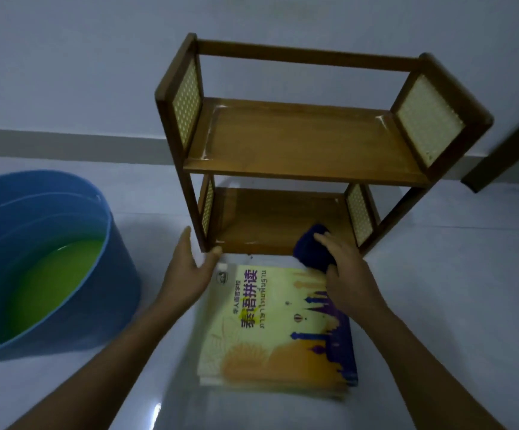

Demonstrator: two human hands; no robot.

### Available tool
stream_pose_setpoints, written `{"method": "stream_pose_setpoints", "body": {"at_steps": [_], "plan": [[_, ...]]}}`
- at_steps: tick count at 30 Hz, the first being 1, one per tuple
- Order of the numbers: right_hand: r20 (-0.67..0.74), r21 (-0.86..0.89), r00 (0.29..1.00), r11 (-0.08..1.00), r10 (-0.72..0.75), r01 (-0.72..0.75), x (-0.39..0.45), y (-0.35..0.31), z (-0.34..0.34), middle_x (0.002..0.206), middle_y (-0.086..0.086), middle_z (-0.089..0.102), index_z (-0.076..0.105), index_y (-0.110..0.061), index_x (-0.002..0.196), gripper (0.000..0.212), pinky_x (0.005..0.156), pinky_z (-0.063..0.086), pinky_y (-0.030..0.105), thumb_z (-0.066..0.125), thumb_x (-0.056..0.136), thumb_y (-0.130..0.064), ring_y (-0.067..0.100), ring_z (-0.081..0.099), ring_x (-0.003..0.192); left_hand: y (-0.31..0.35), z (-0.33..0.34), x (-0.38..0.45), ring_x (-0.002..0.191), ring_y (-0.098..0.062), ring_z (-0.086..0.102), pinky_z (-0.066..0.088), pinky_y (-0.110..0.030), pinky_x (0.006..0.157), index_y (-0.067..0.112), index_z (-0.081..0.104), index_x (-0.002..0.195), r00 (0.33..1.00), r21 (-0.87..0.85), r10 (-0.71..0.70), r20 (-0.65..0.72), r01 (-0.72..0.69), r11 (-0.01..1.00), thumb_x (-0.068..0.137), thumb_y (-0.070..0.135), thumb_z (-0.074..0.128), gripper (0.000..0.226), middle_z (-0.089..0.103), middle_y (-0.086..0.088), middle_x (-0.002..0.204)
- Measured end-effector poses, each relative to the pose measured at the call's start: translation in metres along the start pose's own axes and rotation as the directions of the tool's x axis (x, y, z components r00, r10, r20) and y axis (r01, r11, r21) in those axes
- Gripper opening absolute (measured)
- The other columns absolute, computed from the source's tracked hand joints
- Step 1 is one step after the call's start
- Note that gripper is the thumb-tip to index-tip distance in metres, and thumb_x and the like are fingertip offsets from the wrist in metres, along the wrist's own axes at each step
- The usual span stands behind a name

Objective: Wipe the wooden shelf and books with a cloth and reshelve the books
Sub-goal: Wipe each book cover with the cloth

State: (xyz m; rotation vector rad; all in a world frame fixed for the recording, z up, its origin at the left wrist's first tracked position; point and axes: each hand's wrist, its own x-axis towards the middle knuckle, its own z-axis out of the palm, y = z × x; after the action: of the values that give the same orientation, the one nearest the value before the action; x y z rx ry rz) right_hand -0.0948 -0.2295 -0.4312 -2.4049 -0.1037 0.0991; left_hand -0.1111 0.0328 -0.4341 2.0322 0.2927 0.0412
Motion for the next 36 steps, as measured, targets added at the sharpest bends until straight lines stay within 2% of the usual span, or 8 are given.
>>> {"method": "stream_pose_setpoints", "body": {"at_steps": [2, 4, 6, 13, 20, 26, 33, 36], "plan": [[0.062, -0.031, 0.994, 0.996, 0.091, -0.089, -0.039, 0.015, 0.004, 0.159, 0.006, 0.021, 0.029, -0.018, 0.149, 0.065, 0.117, 0.024, 0.035, 0.037, 0.092, 0.010, 0.023, 0.021, 0.145, -0.007, -0.004, -0.042, 0.106, 0.031, 0.040, 0.032, 0.006, 0.087, 0.056, 0.028, 0.125, 0.975, -0.010, 0.129, 0.180, -0.129, 0.992, 0.087, 0.030, 0.066, 0.059, 0.039, 0.041, 0.123], [0.174, -0.132, 0.971, 0.981, 0.166, -0.144, -0.069, 0.031, 0.015, 0.161, 0.006, 0.011, 0.022, -0.019, 0.151, 0.068, 0.118, 0.025, 0.040, 0.042, 0.091, 0.006, 0.027, 0.016, 0.146, -0.033, 0.001, -0.068, 0.136, 0.013, 0.025, 0.031, -0.016, 0.111, 0.062, 0.007, 0.138, 0.901, 0.086, 0.106, 0.421, -0.156, 0.984, 0.072, 0.054, 0.076, 0.096, 0.026, 0.032, 0.148], [0.170, -0.232, 0.975, 0.967, 0.144, -0.103, -0.090, 0.033, 0.031, 0.161, 0.003, 0.009, 0.020, -0.020, 0.151, 0.070, 0.117, 0.025, 0.040, 0.048, 0.090, -0.001, 0.028, 0.015, 0.144, -0.064, 0.010, -0.078, 0.149, -0.011, -0.004, 0.014, -0.046, 0.121, 0.040, -0.023, 0.146, 0.861, 0.254, 0.010, 0.508, -0.161, 0.954, 0.060, 0.073, 0.074, 0.134, -0.010, 0.013, 0.161], [0.299, -0.320, 0.918, 0.879, -0.261, 0.354, -0.135, -0.013, 0.092, 0.159, -0.004, 0.020, 0.025, -0.033, 0.148, 0.076, 0.112, 0.031, 0.046, 0.054, 0.083, -0.007, 0.029, 0.027, 0.139, -0.083, 0.013, -0.088, 0.146, -0.016, -0.020, 0.001, -0.049, 0.120, 0.026, -0.045, 0.135, 0.859, 0.380, 0.026, 0.511, -0.253, 0.890, 0.054, 0.083, 0.065, 0.148, -0.035, 0.003, 0.154], [-0.029, -0.372, 0.993, 0.921, 0.113, -0.116, -0.048, -0.009, 0.072, 0.160, -0.002, 0.017, 0.025, -0.031, 0.149, 0.072, 0.109, 0.035, 0.046, 0.054, 0.087, -0.008, 0.033, 0.025, 0.136, -0.090, 0.013, -0.087, 0.143, -0.012, -0.023, -0.007, -0.044, 0.118, 0.023, -0.035, 0.143, 0.865, 0.349, 0.057, 0.499, -0.260, 0.900, 0.059, 0.077, 0.069, 0.144, -0.036, 0.005, 0.153], [0.330, -0.298, 0.890, 0.860, -0.314, 0.414, -0.104, -0.058, 0.129, 0.158, 0.000, 0.020, 0.030, -0.032, 0.145, 0.071, 0.110, 0.026, 0.050, 0.061, 0.083, -0.017, 0.037, 0.025, 0.135, -0.099, 0.014, -0.082, 0.141, -0.017, 0.032, 0.035, -0.045, 0.113, 0.031, -0.027, 0.147, 0.870, 0.126, 0.123, 0.477, -0.206, 0.970, 0.059, 0.057, 0.085, 0.145, 0.021, 0.004, 0.159], [0.079, -0.393, 0.997, 0.919, 0.012, 0.020, -0.009, -0.029, 0.098, 0.158, 0.001, 0.021, 0.031, -0.033, 0.144, 0.067, 0.106, 0.027, 0.048, 0.055, 0.085, -0.010, 0.035, 0.025, 0.132, -0.097, 0.014, -0.085, 0.147, -0.021, 0.004, 0.022, -0.051, 0.117, 0.044, -0.042, 0.133, 0.883, 0.263, 0.064, 0.466, -0.207, 0.942, 0.052, 0.076, 0.074, 0.145, -0.012, 0.006, 0.162], [0.170, -0.349, 0.980, 0.923, -0.107, 0.161, -0.041, -0.056, 0.119, 0.156, 0.000, 0.023, 0.039, -0.032, 0.140, 0.068, 0.105, 0.027, 0.049, 0.060, 0.080, -0.008, 0.038, 0.025, 0.130, -0.096, 0.015, -0.086, 0.146, -0.010, 0.003, 0.022, -0.047, 0.118, 0.045, -0.035, 0.137, 0.883, 0.234, 0.091, 0.461, -0.219, 0.947, 0.054, 0.072, 0.077, 0.142, -0.012, 0.013, 0.160]]}}
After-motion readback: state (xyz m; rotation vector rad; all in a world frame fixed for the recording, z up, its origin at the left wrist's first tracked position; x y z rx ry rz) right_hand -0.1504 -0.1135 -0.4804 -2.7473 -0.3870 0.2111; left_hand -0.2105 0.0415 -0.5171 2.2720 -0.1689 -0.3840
